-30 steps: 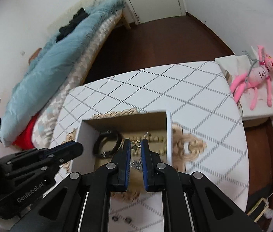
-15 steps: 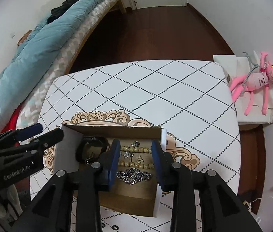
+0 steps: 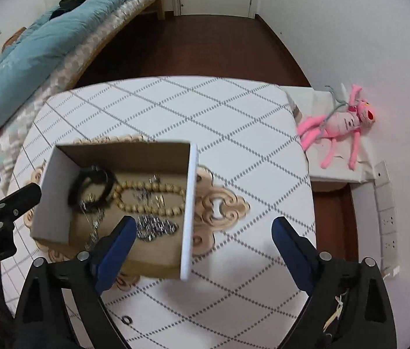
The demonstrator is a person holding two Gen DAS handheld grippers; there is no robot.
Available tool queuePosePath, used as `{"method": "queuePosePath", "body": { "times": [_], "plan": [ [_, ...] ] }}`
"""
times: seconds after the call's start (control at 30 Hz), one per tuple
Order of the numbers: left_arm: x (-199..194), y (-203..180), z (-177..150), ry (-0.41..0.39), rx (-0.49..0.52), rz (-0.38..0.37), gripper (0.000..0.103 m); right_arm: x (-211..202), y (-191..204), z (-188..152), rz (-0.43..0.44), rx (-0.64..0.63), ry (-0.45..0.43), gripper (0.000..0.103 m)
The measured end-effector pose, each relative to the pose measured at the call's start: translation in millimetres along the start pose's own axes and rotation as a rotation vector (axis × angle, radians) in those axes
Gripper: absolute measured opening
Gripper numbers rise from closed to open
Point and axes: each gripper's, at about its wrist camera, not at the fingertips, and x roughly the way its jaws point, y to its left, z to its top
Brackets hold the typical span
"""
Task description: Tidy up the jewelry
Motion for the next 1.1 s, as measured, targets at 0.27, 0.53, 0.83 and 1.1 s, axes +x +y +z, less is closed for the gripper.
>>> {"method": "queuePosePath", "body": {
  "times": [0.27, 0.53, 0.83, 1.1],
  "plan": [
    [-14, -4, -17, -0.024, -0.020, -0.002, 0.103, -17, -2, -19, -0.029, 0.015, -0.040, 0.103],
    [-58, 0, -38, -0.122, -0.057, 0.014, 0.103, -60, -5, -39, -0.043, 0.042, -0.125, 0.103],
    [-112, -3, -61, -0.219, -0.046, 0.008, 0.103, -124, -3, -61, -0.049, 0.066, -0.253, 0.103],
    [-150, -3, -70, -0.280, -0.036, 0.001, 0.103, -169, -5, -72, -0.047, 0.096, -0.337, 0.103]
  ]
}}
